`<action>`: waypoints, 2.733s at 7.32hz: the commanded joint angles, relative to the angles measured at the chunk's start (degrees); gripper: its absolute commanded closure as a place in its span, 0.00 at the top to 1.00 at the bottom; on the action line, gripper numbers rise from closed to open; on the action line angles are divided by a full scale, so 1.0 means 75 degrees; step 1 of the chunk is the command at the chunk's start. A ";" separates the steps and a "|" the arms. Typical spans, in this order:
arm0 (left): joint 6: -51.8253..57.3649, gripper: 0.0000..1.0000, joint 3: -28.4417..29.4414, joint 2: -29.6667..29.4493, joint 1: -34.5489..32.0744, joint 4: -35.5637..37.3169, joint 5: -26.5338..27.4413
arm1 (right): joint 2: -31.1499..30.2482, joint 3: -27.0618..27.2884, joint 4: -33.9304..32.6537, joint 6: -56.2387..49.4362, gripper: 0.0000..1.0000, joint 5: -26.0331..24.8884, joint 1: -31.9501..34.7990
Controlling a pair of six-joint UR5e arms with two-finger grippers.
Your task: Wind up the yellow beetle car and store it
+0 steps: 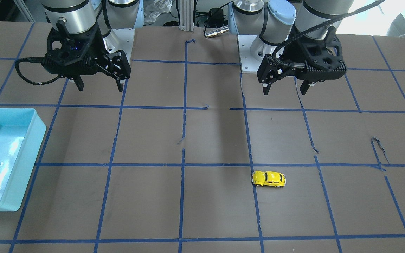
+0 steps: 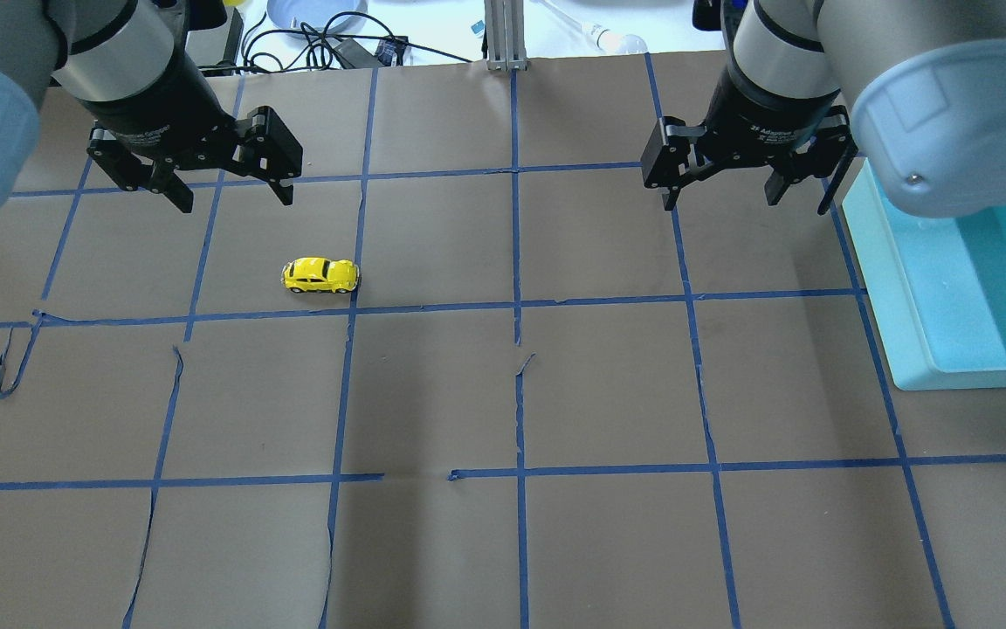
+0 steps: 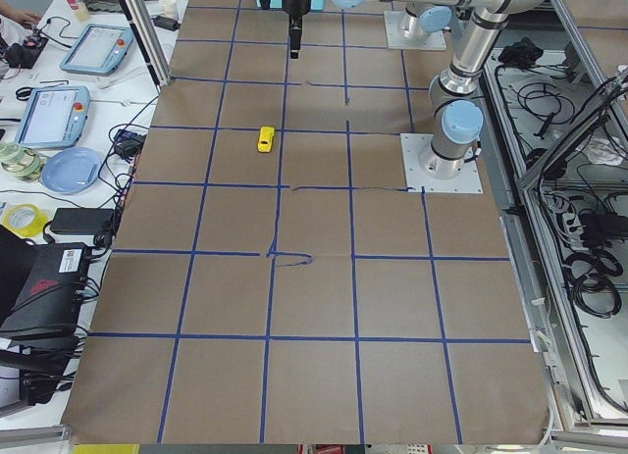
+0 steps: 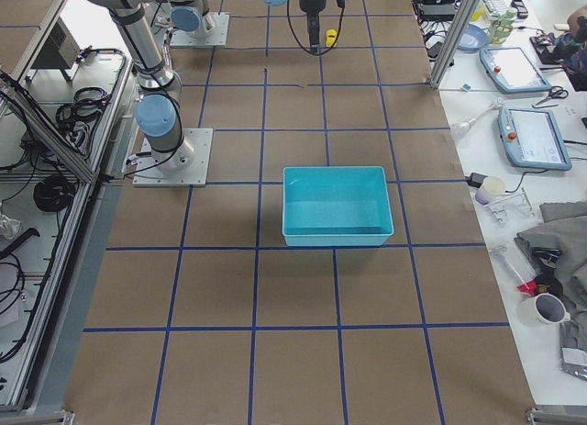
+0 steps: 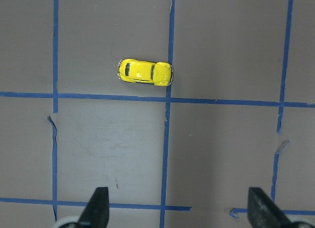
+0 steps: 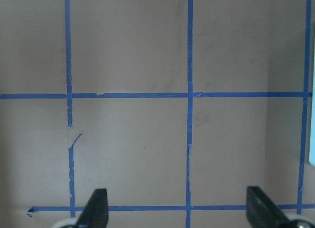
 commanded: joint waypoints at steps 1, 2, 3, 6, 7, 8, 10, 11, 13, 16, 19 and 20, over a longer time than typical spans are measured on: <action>0.0072 0.98 -0.0005 -0.0042 0.0000 0.0003 -0.0026 | 0.0000 0.0001 0.0000 0.0005 1.00 0.0000 0.0009; 0.0141 0.98 -0.0005 -0.0054 0.0000 0.0003 -0.0003 | 0.0000 0.0001 0.0000 0.0005 1.00 0.0000 0.0009; 0.0154 0.99 -0.0005 -0.0066 -0.0012 0.0014 -0.0003 | 0.0000 0.0001 0.0012 0.0005 1.00 0.0000 0.0009; 0.0177 0.99 0.0053 -0.0382 0.0000 0.0213 0.0021 | 0.0000 0.0001 0.0012 0.0005 1.00 -0.0012 -0.0003; 0.0177 0.99 0.0100 -0.0394 0.0000 0.0214 0.0009 | 0.0000 0.0001 0.0012 0.0005 1.00 0.0000 -0.0003; 0.0177 0.99 0.0124 -0.0371 0.0000 0.0167 0.0032 | 0.0012 0.0001 0.0000 0.0005 1.00 -0.0011 -0.0003; 0.0747 0.99 0.0124 -0.0522 0.0023 0.0225 -0.0014 | 0.0012 0.0001 0.0012 0.0005 1.00 0.0000 -0.0002; 0.0925 0.99 0.0136 -0.0616 0.0023 0.0237 0.0009 | 0.0012 0.0001 0.0000 -0.0007 1.00 0.0000 -0.0003; 0.2081 0.99 0.0136 -0.0850 0.0035 0.0459 0.0091 | 0.0012 0.0001 -0.0011 0.0004 1.00 0.0000 -0.0014; 0.4621 0.98 -0.0016 -0.1633 0.0175 0.0984 0.0242 | 0.0012 -0.0010 -0.0035 0.0040 1.00 0.0000 -0.0014; 0.7128 0.96 -0.0413 -0.2442 0.0223 0.2306 0.0325 | 0.0012 -0.0010 -0.0023 0.0028 1.00 0.0000 -0.0014; 0.8263 0.96 -0.0623 -0.2607 0.0223 0.2752 0.0418 | 0.0012 -0.0010 -0.0023 0.0028 1.00 0.0000 -0.0014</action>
